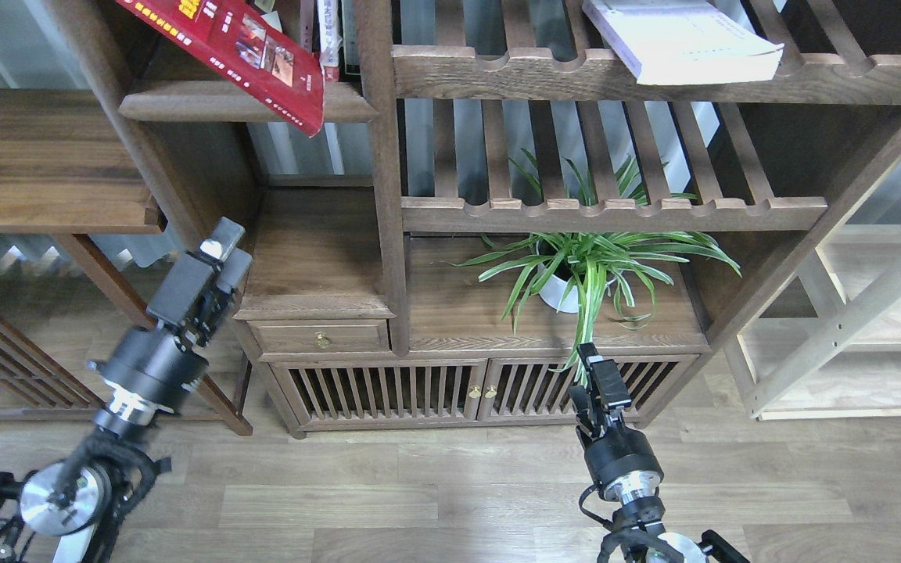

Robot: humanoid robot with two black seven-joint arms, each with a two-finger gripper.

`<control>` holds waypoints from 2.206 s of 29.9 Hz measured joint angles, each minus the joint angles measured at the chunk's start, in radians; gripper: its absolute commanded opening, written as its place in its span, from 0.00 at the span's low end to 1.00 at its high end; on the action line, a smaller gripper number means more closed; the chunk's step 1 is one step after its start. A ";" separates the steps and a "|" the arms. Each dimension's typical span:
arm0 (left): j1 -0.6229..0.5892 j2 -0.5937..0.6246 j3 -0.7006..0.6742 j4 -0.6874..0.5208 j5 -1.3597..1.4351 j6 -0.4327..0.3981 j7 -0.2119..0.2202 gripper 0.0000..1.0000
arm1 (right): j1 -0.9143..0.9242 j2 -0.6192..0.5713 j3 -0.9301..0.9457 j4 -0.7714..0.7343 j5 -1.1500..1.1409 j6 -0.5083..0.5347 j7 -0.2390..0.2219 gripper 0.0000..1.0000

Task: Organize books on shelf
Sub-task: 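Raise the right gripper toward the white book on the top shelf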

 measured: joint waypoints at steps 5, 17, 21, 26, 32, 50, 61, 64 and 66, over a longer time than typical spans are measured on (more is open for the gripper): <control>-0.004 0.000 0.039 0.061 -0.003 0.000 0.006 0.99 | 0.013 0.000 0.023 0.093 0.002 -0.074 0.001 1.00; -0.008 0.024 0.020 0.150 -0.004 0.000 -0.005 0.99 | 0.116 0.000 0.166 0.174 0.012 -0.163 -0.002 1.00; -0.018 0.056 -0.003 0.192 -0.005 0.000 -0.008 0.99 | 0.128 -0.005 0.205 0.198 0.040 -0.156 -0.005 1.00; -0.060 0.082 -0.016 0.287 -0.005 0.000 -0.009 0.99 | 0.130 -0.057 0.217 0.225 0.095 -0.152 -0.005 0.99; -0.131 0.085 -0.001 0.377 -0.005 0.000 -0.008 0.99 | 0.175 -0.082 0.217 0.233 0.104 -0.132 -0.008 0.99; -0.226 0.083 0.033 0.513 -0.004 0.000 -0.001 0.99 | 0.278 -0.152 0.187 0.239 0.104 -0.097 -0.013 0.98; -0.294 0.104 0.074 0.610 0.008 0.000 0.013 0.99 | 0.347 -0.214 0.187 0.236 0.112 -0.160 -0.016 0.99; -0.305 0.103 0.077 0.613 0.009 0.000 0.017 0.99 | 0.332 -0.226 0.187 0.235 0.112 -0.163 -0.016 0.99; -0.317 0.101 0.075 0.613 0.010 0.000 0.021 0.99 | 0.301 -0.230 0.178 0.235 0.112 -0.163 -0.015 0.99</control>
